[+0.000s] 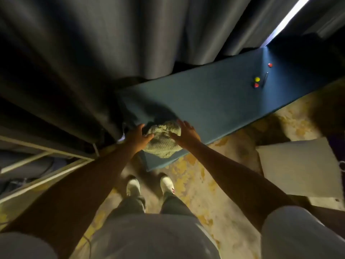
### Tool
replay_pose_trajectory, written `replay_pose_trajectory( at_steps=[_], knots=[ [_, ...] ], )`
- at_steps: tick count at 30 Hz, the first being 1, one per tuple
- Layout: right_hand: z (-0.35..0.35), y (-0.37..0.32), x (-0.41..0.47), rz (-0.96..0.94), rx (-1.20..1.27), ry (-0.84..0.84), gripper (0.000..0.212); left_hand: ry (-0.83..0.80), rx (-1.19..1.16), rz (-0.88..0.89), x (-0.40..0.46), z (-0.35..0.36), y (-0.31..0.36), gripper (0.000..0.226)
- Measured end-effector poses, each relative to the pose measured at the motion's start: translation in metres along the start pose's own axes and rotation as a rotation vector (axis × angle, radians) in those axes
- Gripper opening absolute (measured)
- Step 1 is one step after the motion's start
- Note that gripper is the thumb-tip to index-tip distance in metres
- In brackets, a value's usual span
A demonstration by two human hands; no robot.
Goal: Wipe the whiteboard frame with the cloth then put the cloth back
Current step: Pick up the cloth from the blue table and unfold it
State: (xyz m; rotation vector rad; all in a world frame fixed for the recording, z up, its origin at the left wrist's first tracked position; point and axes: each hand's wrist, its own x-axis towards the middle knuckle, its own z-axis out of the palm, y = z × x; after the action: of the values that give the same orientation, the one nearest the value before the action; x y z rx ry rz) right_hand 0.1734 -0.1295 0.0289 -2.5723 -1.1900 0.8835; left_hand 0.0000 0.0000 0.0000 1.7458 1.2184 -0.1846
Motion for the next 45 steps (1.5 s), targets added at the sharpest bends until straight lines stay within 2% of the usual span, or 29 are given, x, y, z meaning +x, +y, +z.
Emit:
replay_pose_trajectory(
  at_steps=[3,8,13,15,17,20,23,26,31,34,38,43,45],
  knots=[
    [0.008,0.008,0.012,0.071,0.044,-0.050,0.086,0.072,-0.069,-0.099,0.005,0.014,0.008,0.065],
    [0.015,0.019,0.035,0.130,0.089,-0.080,0.086,0.018,-0.080,-0.189,0.002,0.034,0.025,0.067],
    [0.013,0.022,0.050,0.041,0.084,-0.140,0.048,0.011,-0.124,-0.206,-0.010,0.051,0.035,0.058],
    [0.002,0.021,0.051,0.017,0.226,-0.146,0.050,0.021,-0.205,-0.203,-0.022,0.047,0.037,0.054],
    [-0.014,0.020,0.047,0.015,0.496,-0.178,0.042,0.031,-0.333,-0.189,-0.036,0.037,0.039,0.052],
    [-0.042,0.012,0.037,-0.116,0.699,-0.180,0.028,0.132,-0.481,-0.152,-0.065,0.016,0.049,0.050],
    [-0.066,-0.010,0.022,-0.286,0.736,-0.171,0.045,0.282,-0.470,-0.097,-0.091,-0.001,0.062,0.042],
    [-0.082,-0.041,0.010,-0.405,0.753,-0.179,0.054,0.437,-0.573,-0.046,-0.116,-0.015,0.070,0.030],
    [-0.091,-0.101,-0.018,-0.504,0.792,-0.272,0.035,0.567,-0.844,0.021,-0.160,-0.040,0.077,0.025],
    [-0.095,-0.132,-0.040,-0.583,0.787,-0.338,0.029,0.641,-0.938,0.048,-0.185,-0.057,0.074,0.037],
    [-0.103,-0.183,-0.073,-0.701,0.775,-0.376,0.029,0.718,-0.895,0.168,-0.221,-0.083,0.058,0.065],
    [-0.108,-0.249,-0.128,-0.883,0.677,-0.411,0.031,0.766,-0.861,0.239,-0.285,-0.114,0.011,0.072],
    [-0.098,-0.274,-0.154,-0.947,0.635,-0.403,0.036,0.819,-0.814,0.271,-0.313,-0.127,-0.015,0.060]
  ],
)
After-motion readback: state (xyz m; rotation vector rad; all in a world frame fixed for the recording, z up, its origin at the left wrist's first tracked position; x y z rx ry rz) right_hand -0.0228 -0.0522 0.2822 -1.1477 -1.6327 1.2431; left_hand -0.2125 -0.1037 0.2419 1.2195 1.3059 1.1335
